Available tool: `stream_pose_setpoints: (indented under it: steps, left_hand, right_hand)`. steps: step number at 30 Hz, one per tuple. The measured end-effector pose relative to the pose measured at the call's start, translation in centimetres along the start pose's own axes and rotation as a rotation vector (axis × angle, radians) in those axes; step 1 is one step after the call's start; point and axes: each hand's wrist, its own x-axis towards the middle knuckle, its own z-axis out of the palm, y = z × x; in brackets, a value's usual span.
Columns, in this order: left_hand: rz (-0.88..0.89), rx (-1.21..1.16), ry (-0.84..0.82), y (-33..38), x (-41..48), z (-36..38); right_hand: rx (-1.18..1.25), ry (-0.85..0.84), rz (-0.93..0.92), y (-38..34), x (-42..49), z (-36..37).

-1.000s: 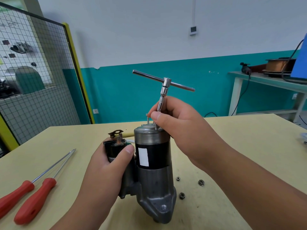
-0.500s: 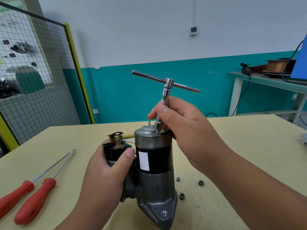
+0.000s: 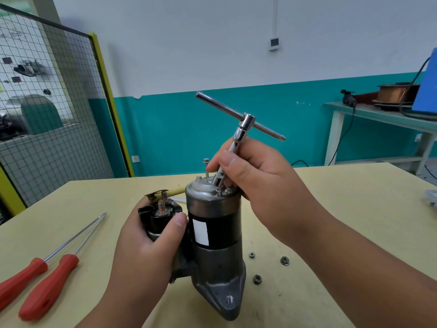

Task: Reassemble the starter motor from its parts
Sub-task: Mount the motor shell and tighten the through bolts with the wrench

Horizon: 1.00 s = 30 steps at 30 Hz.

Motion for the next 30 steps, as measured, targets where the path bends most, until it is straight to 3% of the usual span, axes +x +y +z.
stream_pose_setpoints:
  steps: [11, 30]
  left_hand:
    - [-0.006, 0.008, -0.02, 0.0, 0.14, -0.08]
    - [-0.005, 0.018, -0.025, -0.02, 0.18, -0.13]
  right_hand:
    - [-0.024, -0.118, -0.025, -0.62, 0.01, -0.65]
    - [-0.005, -0.092, 0.037, -0.74, 0.1, -0.56]
